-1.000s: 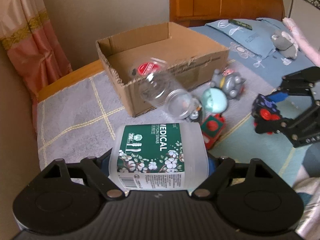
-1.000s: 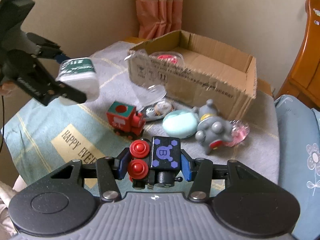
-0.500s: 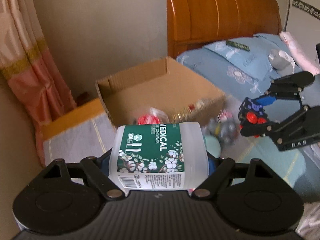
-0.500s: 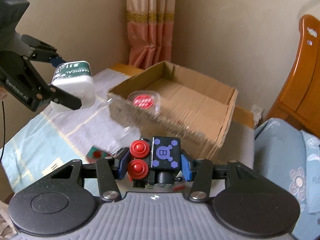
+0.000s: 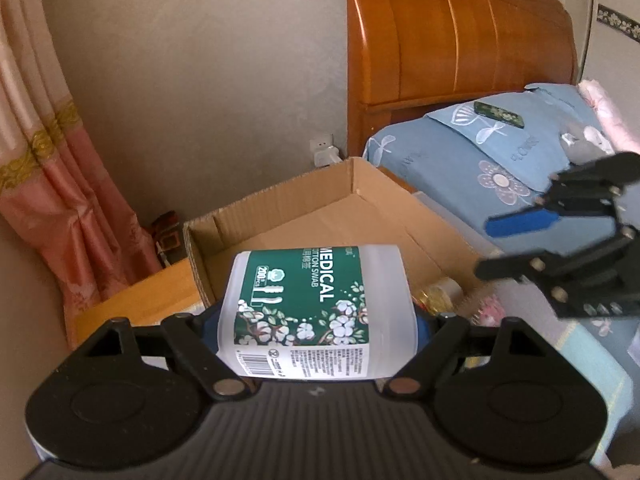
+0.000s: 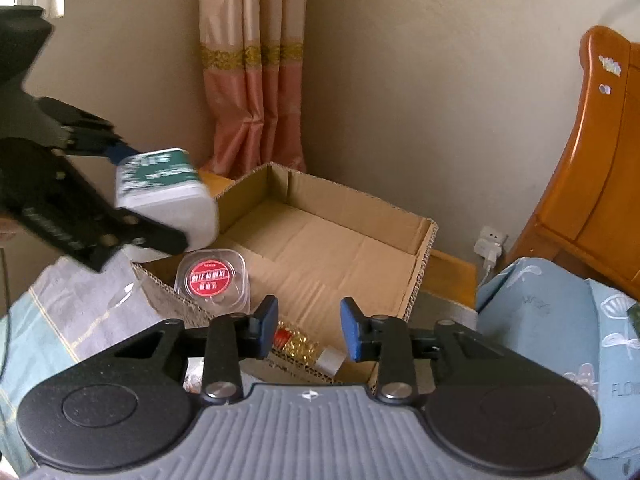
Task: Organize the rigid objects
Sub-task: 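Lower the white tub into the box and open the left tool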
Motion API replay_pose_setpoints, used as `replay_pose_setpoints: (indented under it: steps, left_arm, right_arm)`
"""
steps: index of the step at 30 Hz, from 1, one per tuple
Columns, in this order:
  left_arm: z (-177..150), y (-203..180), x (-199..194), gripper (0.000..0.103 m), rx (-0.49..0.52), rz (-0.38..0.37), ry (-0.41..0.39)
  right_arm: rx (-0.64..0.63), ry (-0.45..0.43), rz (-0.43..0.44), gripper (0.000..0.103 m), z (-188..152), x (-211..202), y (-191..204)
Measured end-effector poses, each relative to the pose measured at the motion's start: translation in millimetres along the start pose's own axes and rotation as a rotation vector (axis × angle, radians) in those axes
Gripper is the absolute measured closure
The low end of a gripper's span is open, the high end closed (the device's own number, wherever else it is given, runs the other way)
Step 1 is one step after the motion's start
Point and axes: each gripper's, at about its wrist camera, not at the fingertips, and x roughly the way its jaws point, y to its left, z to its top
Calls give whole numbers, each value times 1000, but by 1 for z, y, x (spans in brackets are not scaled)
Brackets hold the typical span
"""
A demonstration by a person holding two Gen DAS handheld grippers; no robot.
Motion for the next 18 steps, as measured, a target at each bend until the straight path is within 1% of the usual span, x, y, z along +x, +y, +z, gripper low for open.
replay_pose_setpoints:
  steps: [6,9,10,12,14,15,18]
  left_arm:
    - [23,3,33,20,-28,12,17]
    - [29,4,46,20,-38,11,27]
    - [31,4,50,20,-40,11,29]
    - [34,6,56,20,-57,17,24]
    - [37,12,60,14,-105,23,8]
    - [38,15,62,10,-133,28,9]
    - [36,23,61,10,-200,34,15]
  right_arm:
    - [13,41,3,63,-13,8,-2]
    - [19,57,27,61,-18,8,0]
    - [24,61,45,59,-20,6,1]
    - [7,58,66,43,-26,3,7]
    - [-14,56,76,36,-30,0,17]
    - [-23,58,84,36,-33,-2,21]
    - [-27,76,110,33,-39,-6,31]
